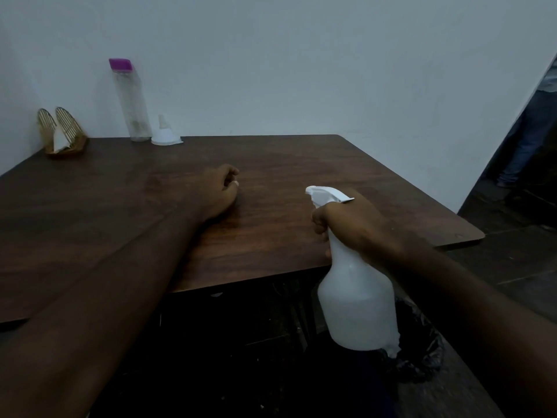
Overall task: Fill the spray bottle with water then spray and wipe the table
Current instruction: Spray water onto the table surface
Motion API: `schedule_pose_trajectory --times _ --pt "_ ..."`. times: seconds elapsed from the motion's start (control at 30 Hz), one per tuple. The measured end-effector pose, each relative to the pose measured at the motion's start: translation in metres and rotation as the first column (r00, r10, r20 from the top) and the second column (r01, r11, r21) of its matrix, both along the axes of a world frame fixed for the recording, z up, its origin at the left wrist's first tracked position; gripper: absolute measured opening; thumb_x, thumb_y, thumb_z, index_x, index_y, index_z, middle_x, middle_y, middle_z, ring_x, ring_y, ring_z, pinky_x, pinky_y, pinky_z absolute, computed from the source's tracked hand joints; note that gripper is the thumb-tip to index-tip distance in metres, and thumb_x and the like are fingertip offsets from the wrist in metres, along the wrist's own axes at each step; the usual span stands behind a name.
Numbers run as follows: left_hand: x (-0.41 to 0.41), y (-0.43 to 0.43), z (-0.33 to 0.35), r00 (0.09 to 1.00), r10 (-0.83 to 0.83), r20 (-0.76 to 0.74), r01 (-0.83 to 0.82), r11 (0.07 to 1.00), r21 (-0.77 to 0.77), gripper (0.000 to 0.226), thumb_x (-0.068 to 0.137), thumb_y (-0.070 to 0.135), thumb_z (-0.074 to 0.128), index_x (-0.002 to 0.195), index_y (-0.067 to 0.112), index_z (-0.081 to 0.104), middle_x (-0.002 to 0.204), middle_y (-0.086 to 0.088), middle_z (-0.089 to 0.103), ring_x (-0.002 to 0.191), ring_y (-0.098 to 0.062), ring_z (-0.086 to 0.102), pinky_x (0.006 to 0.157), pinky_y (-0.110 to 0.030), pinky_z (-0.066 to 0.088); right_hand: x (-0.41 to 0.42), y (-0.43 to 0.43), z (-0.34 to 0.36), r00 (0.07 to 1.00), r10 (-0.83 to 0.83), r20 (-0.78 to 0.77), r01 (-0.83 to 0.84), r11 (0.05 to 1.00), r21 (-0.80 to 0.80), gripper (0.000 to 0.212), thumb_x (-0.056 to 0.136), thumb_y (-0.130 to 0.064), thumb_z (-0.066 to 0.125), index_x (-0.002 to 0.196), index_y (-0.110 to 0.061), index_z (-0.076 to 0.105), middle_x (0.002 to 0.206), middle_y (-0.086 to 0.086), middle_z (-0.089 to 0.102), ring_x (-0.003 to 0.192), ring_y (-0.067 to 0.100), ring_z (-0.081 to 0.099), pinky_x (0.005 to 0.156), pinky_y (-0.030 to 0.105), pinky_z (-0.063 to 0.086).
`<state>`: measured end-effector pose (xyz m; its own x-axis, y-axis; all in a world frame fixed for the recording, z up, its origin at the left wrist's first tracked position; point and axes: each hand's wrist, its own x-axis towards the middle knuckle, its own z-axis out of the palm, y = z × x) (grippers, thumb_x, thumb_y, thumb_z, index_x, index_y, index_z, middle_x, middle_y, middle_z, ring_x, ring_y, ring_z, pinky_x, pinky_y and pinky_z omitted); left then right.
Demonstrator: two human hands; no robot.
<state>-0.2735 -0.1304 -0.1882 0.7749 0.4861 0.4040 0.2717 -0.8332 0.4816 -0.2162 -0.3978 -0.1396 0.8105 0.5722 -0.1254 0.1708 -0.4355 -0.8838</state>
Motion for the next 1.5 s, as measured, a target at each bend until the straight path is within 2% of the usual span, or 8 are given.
schedule_pose_trajectory --times 0.2,0.3,0.5,0.83,1.17,1.3,1.43,1.5 --pt "-0.0005 -0.0024 0.0043 0.999 -0.007 -0.033 0.007 1.0 0.01 0.034 0.099 0.027 0.049 0.131 0.016 0.053 0.12 -0.003 0.062 0.094 -0.009 0.05 0.08 -0.024 0.034 -0.0035 -0.0012 0.0012 1.0 -0.007 0.013 0.007 1.0 -0.006 0.021 0.067 -0.006 0.056 0.086 -0.006 0.064 0.071 0.011 0.059 0.057 0.024 0.058 0.054 0.038 0.054" --pt "-0.0002 -0.0012 0.0029 0.999 -0.006 -0.034 0.006 1.0 0.012 0.035 0.098 0.028 0.049 0.132 0.017 0.053 0.121 -0.003 0.062 0.094 -0.009 0.049 0.081 -0.024 0.034 -0.0037 -0.0002 0.002 1.0 0.016 -0.015 -0.016 1.0 -0.015 0.034 0.063 -0.009 0.058 0.095 -0.002 0.065 0.074 0.013 0.062 0.06 0.027 0.063 0.061 0.049 0.059" --pt "0.0002 0.0005 0.0028 0.999 -0.001 -0.035 0.002 1.0 0.017 0.034 0.098 0.027 0.05 0.13 0.016 0.054 0.118 -0.003 0.063 0.093 -0.009 0.05 0.08 -0.024 0.034 -0.0056 -0.0001 0.0016 1.0 -0.007 0.024 0.007 1.0 0.026 0.029 0.065 -0.004 0.053 0.09 0.009 0.06 0.068 0.015 0.053 0.057 0.028 0.055 0.052 0.04 0.051" --pt "-0.0012 -0.0041 0.0052 0.999 -0.004 -0.037 0.004 1.0 0.012 0.035 0.099 0.026 0.05 0.132 0.016 0.053 0.122 -0.005 0.062 0.094 -0.009 0.049 0.08 -0.024 0.034 -0.0043 0.0008 -0.0003 1.0 -0.008 -0.005 0.008 1.0 -0.03 0.04 0.062 -0.01 0.059 0.102 -0.007 0.065 0.081 0.015 0.064 0.061 0.028 0.065 0.06 0.047 0.06" --pt "-0.0009 -0.0045 0.0045 1.0 0.0 -0.024 0.0 1.0 0.002 0.035 0.098 0.025 0.05 0.131 0.015 0.054 0.12 -0.004 0.063 0.093 -0.009 0.05 0.081 -0.022 0.033 -0.0055 -0.0013 0.0015 1.0 -0.002 0.021 0.003 0.998 -0.068 0.033 0.065 -0.005 0.056 0.096 0.005 0.062 0.07 0.014 0.057 0.057 0.026 0.057 0.05 0.036 0.053" --pt "-0.0014 -0.0052 0.0045 1.0 -0.011 -0.018 0.011 1.0 -0.013 0.035 0.098 0.024 0.051 0.131 0.015 0.054 0.12 -0.005 0.063 0.093 -0.01 0.051 0.08 -0.023 0.034 -0.0072 0.0004 0.0037 0.999 0.026 -0.022 -0.028 0.998 -0.062 0.043 0.06 -0.01 0.058 0.103 -0.004 0.062 0.084 0.018 0.064 0.063 0.029 0.065 0.057 0.048 0.059" --pt "-0.0012 -0.0042 0.0047 0.999 -0.012 -0.042 0.011 1.0 -0.022 0.035 0.098 0.025 0.05 0.132 0.016 0.053 0.121 -0.005 0.062 0.095 -0.01 0.051 0.082 -0.025 0.035 -0.0092 -0.0006 0.0031 0.998 -0.021 0.055 0.023 0.999 -0.031 0.024 0.069 -0.005 0.057 0.093 -0.005 0.06 0.075 0.015 0.06 0.049 0.022 0.057 0.042 0.025 0.047" --pt "-0.0017 -0.0028 0.0043 0.999 -0.007 -0.037 0.007 1.0 -0.014 0.035 0.098 0.025 0.05 0.132 0.016 0.053 0.121 -0.004 0.062 0.095 -0.01 0.05 0.082 -0.024 0.034 -0.0092 0.0001 0.0054 0.996 -0.029 0.082 0.028 1.0 0.009 0.022 0.068 -0.004 0.055 0.089 0.002 0.061 0.07 0.018 0.061 0.054 0.024 0.058 0.047 0.029 0.045"
